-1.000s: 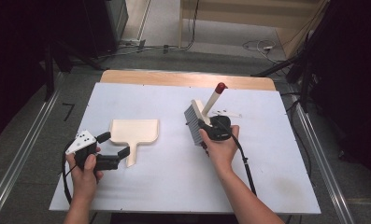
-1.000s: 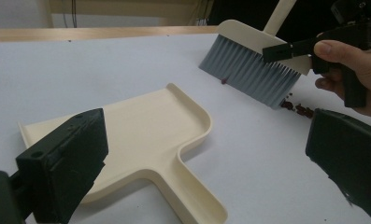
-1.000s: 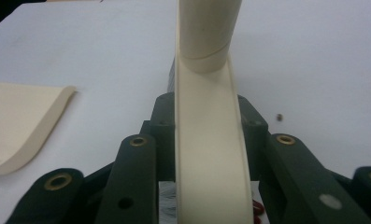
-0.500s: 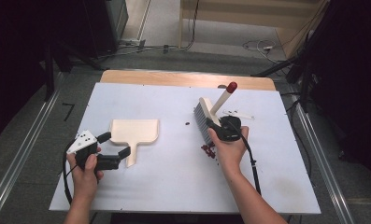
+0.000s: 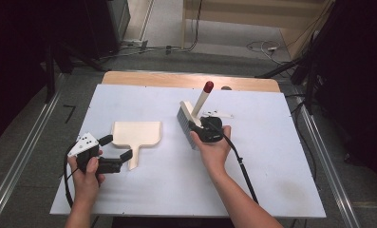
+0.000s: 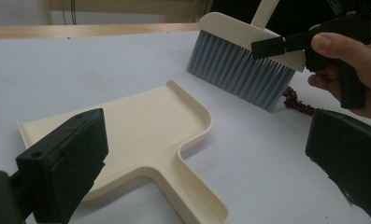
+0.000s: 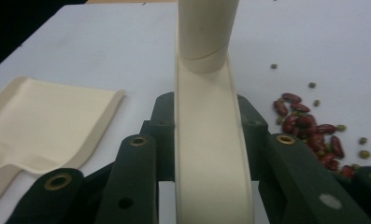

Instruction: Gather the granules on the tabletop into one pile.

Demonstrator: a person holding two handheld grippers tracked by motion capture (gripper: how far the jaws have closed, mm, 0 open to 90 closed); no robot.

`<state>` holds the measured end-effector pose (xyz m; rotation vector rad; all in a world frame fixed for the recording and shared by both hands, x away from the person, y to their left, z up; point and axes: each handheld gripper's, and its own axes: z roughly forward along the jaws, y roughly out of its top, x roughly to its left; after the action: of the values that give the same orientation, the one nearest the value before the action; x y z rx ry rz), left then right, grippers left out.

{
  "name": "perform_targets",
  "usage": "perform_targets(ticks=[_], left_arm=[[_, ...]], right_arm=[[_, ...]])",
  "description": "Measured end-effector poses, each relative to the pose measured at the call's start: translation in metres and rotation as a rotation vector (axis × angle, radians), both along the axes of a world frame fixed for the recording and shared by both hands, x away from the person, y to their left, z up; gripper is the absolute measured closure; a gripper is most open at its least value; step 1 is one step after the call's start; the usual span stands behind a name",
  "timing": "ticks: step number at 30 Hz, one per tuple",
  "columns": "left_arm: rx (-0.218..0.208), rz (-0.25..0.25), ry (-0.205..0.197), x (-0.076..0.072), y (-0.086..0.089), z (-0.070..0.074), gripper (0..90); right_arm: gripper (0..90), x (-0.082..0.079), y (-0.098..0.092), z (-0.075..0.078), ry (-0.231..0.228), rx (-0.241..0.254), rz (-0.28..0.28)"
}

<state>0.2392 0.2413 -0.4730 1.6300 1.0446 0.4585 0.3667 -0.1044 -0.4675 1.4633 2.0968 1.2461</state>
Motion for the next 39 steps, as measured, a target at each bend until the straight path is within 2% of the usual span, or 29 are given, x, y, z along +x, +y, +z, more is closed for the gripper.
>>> perform_targets(ticks=[11, 13, 17, 19, 21, 23, 25, 26, 28, 29, 31, 33, 36, 39], left_arm=[[0.003, -0.004, 0.008, 0.001, -0.003, -0.001, 0.0], [0.007, -0.006, 0.009, 0.001, -0.004, -0.001, 0.0], [0.008, -0.005, 0.011, 0.002, -0.005, -0.002, 0.0], [0.009, -0.004, 0.012, 0.002, -0.004, -0.001, 0.0], [0.007, -0.002, 0.013, 0.001, -0.003, -0.001, 0.0], [0.004, 0.000, 0.013, 0.002, -0.003, -0.002, 0.0], [0.006, -0.001, 0.014, 0.002, -0.003, -0.002, 0.0], [0.005, -0.002, 0.012, 0.002, -0.004, -0.002, 0.0], [0.006, -0.001, 0.013, 0.002, -0.005, -0.002, 0.0], [0.008, -0.004, 0.014, 0.003, -0.005, -0.002, 0.0], [0.010, -0.003, 0.015, 0.003, -0.005, -0.003, 0.0], [0.013, -0.001, 0.017, 0.003, -0.005, -0.003, 0.0], [0.015, -0.002, 0.020, 0.003, -0.005, -0.003, 0.0], [0.023, -0.001, 0.023, 0.003, -0.004, -0.005, 0.0]], right_arm=[[65.6, 0.008, -0.051, -0.004, 0.030, 0.004, -0.095], [65.6, 0.007, -0.058, -0.003, 0.023, -0.007, -0.100], [65.7, 0.008, -0.064, 0.002, 0.027, 0.020, -0.083], [65.7, 0.010, -0.068, 0.008, 0.017, 0.063, -0.039], [65.7, 0.012, -0.073, 0.017, -0.013, 0.080, -0.005], [65.7, 0.018, -0.079, 0.031, -0.056, 0.078, 0.041], [65.7, 0.033, -0.088, 0.047, -0.096, 0.048, 0.127], [65.7, 0.042, -0.091, 0.049, -0.155, 0.014, 0.196], [65.7, 0.057, -0.092, 0.050, -0.239, -0.063, 0.282], [65.7, 0.065, -0.092, 0.051, -0.261, -0.121, 0.318], [65.7, 0.082, -0.089, 0.048, -0.275, -0.234, 0.396], [65.7, 0.093, -0.086, 0.044, -0.301, -0.299, 0.440], [65.7, 0.109, -0.081, 0.034, -0.367, -0.364, 0.556], [65.7, 0.119, -0.074, 0.023, -0.407, -0.403, 0.641]])
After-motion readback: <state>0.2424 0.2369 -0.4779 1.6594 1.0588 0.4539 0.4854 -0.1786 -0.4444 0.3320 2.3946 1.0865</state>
